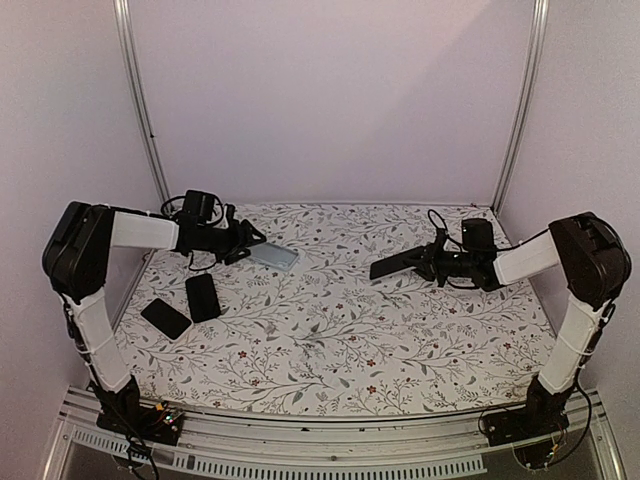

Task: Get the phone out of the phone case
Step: Place the phone case at the center of the board, then place the phone at the center of the board.

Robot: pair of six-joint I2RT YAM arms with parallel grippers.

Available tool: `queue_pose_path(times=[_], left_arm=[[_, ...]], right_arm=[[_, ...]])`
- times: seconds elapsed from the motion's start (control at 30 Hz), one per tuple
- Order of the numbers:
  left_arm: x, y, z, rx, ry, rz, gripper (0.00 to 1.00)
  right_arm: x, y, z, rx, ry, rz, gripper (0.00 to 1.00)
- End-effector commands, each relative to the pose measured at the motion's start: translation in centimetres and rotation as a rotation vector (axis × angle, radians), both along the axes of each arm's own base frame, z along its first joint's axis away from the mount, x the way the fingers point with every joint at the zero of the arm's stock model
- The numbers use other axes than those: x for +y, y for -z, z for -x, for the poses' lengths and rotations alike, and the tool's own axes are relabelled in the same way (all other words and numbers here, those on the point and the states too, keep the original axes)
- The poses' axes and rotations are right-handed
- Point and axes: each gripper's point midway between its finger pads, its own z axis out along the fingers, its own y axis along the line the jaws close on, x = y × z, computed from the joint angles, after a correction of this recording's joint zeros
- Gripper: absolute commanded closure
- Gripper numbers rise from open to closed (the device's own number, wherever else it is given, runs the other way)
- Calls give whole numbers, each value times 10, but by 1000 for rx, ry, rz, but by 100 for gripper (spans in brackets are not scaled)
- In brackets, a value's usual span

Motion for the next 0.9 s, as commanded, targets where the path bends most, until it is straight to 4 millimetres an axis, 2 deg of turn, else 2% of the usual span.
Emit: queue_pose_path(times=[0.0,0.33,0.5,0.6,0.8,0.87], left_arm=[[-1,-30,9,-73,26,41,29],[-7,-65,36,-123,50,104,29],[-8,-77,46,-139,53,126,30],[-10,-84,50,-151,54,138,30],[-17,-96,58,-184,73,146,29],[-17,-98,59,-188,75,146,29]], right_arm=[[3,-6,-13,-28,-54,-29,87],[-5,17,-30,44,-52,-25,82],[-10,26,-34,78,-45,1,68],[-13,30,-35,87,-42,31,64],[-19,35,-26,104,-43,87,44],[-22,36,-22,104,-42,114,41]])
